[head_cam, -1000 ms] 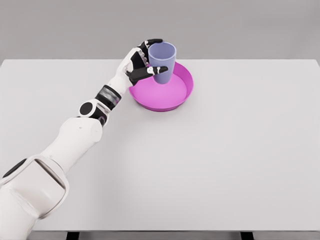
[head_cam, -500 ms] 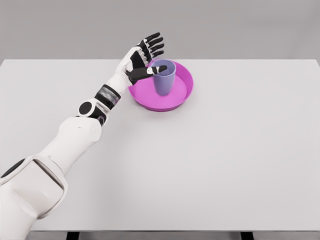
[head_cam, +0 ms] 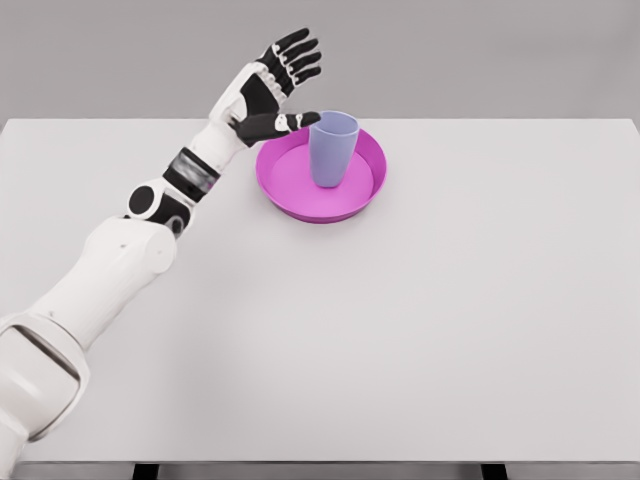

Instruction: Flip the cup with left arm and place it on the plate

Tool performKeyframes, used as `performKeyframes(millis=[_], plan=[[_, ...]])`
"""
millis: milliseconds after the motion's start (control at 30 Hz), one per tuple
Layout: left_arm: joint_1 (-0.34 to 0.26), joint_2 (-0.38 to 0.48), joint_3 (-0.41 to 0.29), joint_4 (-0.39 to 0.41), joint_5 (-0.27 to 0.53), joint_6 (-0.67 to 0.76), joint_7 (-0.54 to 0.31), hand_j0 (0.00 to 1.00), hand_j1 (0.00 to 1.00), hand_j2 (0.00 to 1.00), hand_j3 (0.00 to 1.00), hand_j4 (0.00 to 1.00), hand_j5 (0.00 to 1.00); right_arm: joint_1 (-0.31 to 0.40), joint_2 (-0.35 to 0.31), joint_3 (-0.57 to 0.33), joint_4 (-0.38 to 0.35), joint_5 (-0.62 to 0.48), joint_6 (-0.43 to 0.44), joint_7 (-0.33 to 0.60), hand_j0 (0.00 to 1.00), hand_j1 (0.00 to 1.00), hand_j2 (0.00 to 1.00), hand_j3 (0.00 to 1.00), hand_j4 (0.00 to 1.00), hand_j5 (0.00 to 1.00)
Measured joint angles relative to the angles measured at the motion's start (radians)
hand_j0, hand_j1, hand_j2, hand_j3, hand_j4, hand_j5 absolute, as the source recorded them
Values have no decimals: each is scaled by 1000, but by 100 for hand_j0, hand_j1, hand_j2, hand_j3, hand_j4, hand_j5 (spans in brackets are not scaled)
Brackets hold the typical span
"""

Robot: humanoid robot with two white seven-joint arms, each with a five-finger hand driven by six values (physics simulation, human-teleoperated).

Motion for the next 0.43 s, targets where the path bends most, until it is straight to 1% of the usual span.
performKeyframes(millis=[33, 67, 100, 133, 167, 233, 267, 300, 333, 433], plan=[[17, 35, -3, -33, 0, 0, -8, 100, 100, 100, 100, 100, 100, 0, 0, 0, 0, 0, 0, 0, 100, 100, 100, 100, 100, 100], [63, 90, -7, -81, -3, -1, -13, 100, 100, 100, 100, 100, 100, 0, 0, 0, 0, 0, 0, 0, 100, 100, 100, 100, 100, 100], [71, 152, -13, -129, -5, -1, -17, 100, 100, 100, 100, 100, 100, 0, 0, 0, 0, 0, 0, 0, 100, 100, 100, 100, 100, 100], [71, 220, -21, -173, -29, -1, -20, 100, 100, 100, 100, 100, 100, 0, 0, 0, 0, 0, 0, 0, 100, 100, 100, 100, 100, 100], [71, 294, -24, -218, -72, -1, -22, 100, 100, 100, 100, 100, 100, 0, 0, 0, 0, 0, 0, 0, 100, 100, 100, 100, 100, 100], [92, 433, -29, -298, -152, -1, -24, 100, 100, 100, 100, 100, 100, 0, 0, 0, 0, 0, 0, 0, 100, 100, 100, 100, 100, 100], [97, 485, -32, -327, -177, -1, -25, 100, 100, 100, 100, 100, 100, 0, 0, 0, 0, 0, 0, 0, 100, 100, 100, 100, 100, 100], [115, 530, -36, -348, -196, -1, -25, 100, 100, 100, 100, 100, 100, 0, 0, 0, 0, 0, 0, 0, 100, 100, 100, 100, 100, 100], [126, 564, -39, -363, -210, -2, -26, 100, 100, 100, 100, 100, 100, 0, 0, 0, 0, 0, 0, 0, 100, 100, 100, 100, 100, 100], [129, 641, -44, -395, -233, -2, -26, 100, 100, 100, 100, 100, 100, 0, 0, 0, 0, 0, 0, 0, 100, 100, 100, 100, 100, 100]])
